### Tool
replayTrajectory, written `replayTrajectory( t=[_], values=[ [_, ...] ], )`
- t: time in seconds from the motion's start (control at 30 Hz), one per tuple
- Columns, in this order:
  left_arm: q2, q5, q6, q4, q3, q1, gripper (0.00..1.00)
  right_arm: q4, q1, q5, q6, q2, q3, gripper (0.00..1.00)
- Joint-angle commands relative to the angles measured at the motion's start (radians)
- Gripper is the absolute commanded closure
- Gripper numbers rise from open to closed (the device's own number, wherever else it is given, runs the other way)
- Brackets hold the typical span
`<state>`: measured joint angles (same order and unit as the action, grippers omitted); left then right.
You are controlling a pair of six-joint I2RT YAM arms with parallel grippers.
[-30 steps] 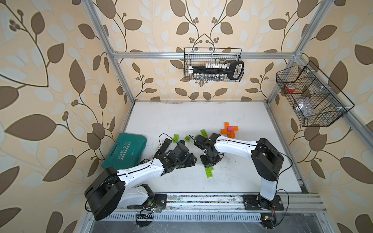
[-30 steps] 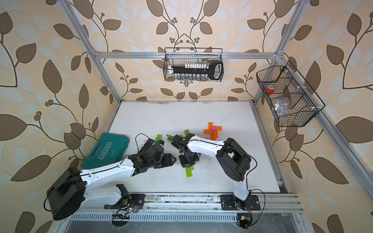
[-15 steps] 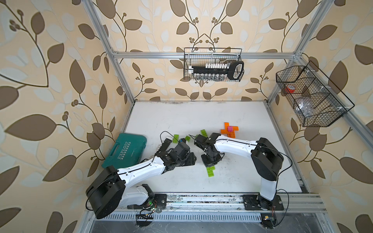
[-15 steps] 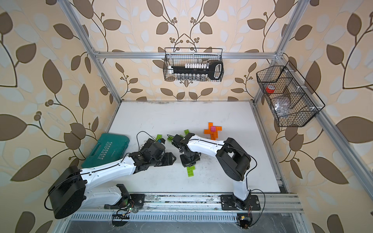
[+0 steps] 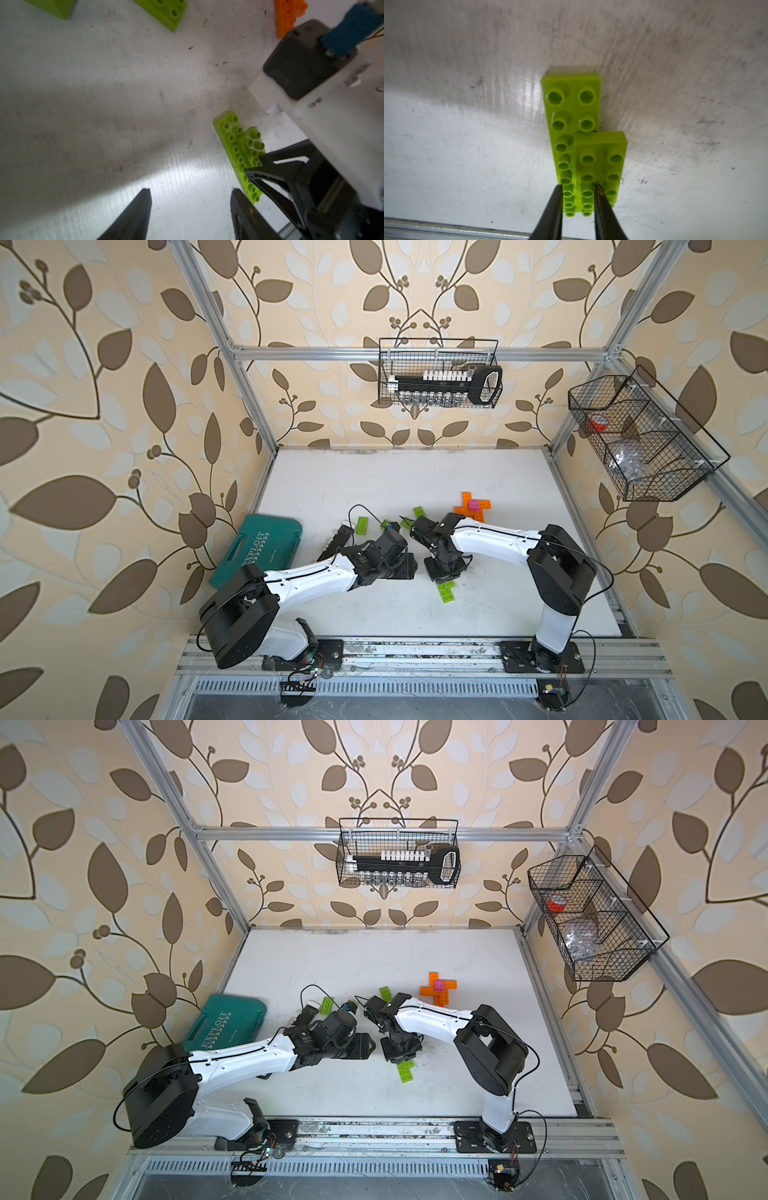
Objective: Assemble a small pinwheel with lego
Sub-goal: Assemble the lego brick with the lego brick, then pick up the lego brick from the center of the board.
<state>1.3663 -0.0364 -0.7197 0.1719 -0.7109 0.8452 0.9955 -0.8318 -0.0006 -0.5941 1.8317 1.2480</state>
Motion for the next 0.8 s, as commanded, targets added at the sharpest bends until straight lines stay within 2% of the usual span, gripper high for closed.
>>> replayTrajectory(
  t=[0.0,0.23,0.37,0.63,0.77],
  values=[
    [-0.035,0.054,0.010,0.028,-0.022,0.001,0.36,0.008,0.001,-0.012,0.009,-0.058,0.006,0.75],
    [-0.040,0.089,0.050,0.123,-0.078,-0.060,0.34,-0.032,0.012,-0.001,0.035,-0.185,0.001,0.75],
    [0.021,0.129,0.126,0.249,-0.201,-0.107,0.27,-0.091,0.091,-0.012,0.076,-0.291,-0.035,0.66],
    [0.237,0.152,0.339,0.405,-0.455,-0.146,0.13,-0.191,0.332,-0.224,0.140,-0.387,-0.090,0.47],
    [0.357,0.115,0.467,0.445,-0.582,-0.147,0.11,-0.222,0.417,-0.337,0.167,-0.436,-0.112,0.41]
  ],
)
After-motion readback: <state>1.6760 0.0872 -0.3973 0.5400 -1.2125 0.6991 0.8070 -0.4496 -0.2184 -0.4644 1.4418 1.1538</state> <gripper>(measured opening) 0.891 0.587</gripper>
